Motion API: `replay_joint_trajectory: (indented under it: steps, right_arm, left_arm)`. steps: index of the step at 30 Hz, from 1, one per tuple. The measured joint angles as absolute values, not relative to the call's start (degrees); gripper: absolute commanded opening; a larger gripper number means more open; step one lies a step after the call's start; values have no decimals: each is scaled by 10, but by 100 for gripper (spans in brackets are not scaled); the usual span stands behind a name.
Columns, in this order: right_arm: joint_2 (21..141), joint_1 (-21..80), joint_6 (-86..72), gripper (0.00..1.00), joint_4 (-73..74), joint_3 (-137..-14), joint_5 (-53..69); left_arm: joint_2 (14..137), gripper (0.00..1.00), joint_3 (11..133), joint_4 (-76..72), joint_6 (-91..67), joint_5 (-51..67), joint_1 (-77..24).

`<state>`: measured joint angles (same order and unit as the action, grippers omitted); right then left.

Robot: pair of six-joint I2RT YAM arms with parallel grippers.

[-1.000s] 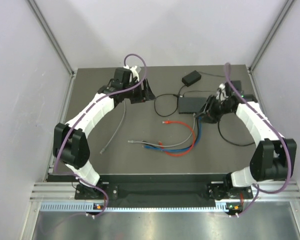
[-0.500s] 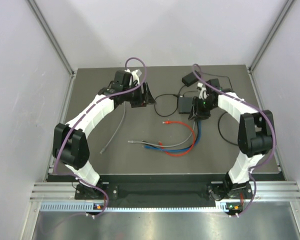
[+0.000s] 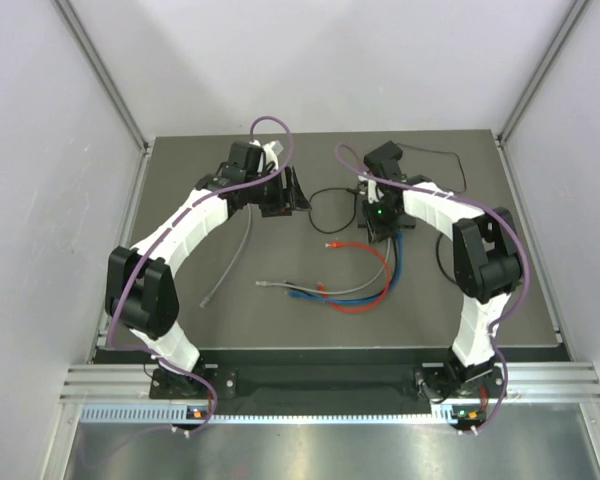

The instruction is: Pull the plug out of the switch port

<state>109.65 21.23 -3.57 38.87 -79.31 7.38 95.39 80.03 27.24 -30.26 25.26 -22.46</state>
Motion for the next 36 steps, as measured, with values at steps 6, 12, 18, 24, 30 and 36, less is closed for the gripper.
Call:
replay_joint_trajectory:
  steps: [6,12,18,24,30,36]
  right_arm:
    - [1101,241,-20,28,390,-793,37]
    - [1103,253,-15,26,392,-792,15]
    - [1103,262,-14,26,392,-782,-2]
    - [1103,265,-15,23,394,-758,-11]
    - [1097,265,-14,8,390,-750,-14]
    - [1090,270,-17,0,407,-749,-11]
  left_arm:
    - [954,69,800,276,-303,252,-222]
    - [954,69,800,278,-303,252,-220]
    - [954,69,800,282,-303,252,-218]
    - [954,69,792,283,-303,252,-217]
    - [954,68,782,283,-304,253,-217]
    - [954,68,781,283,-305,253,-217]
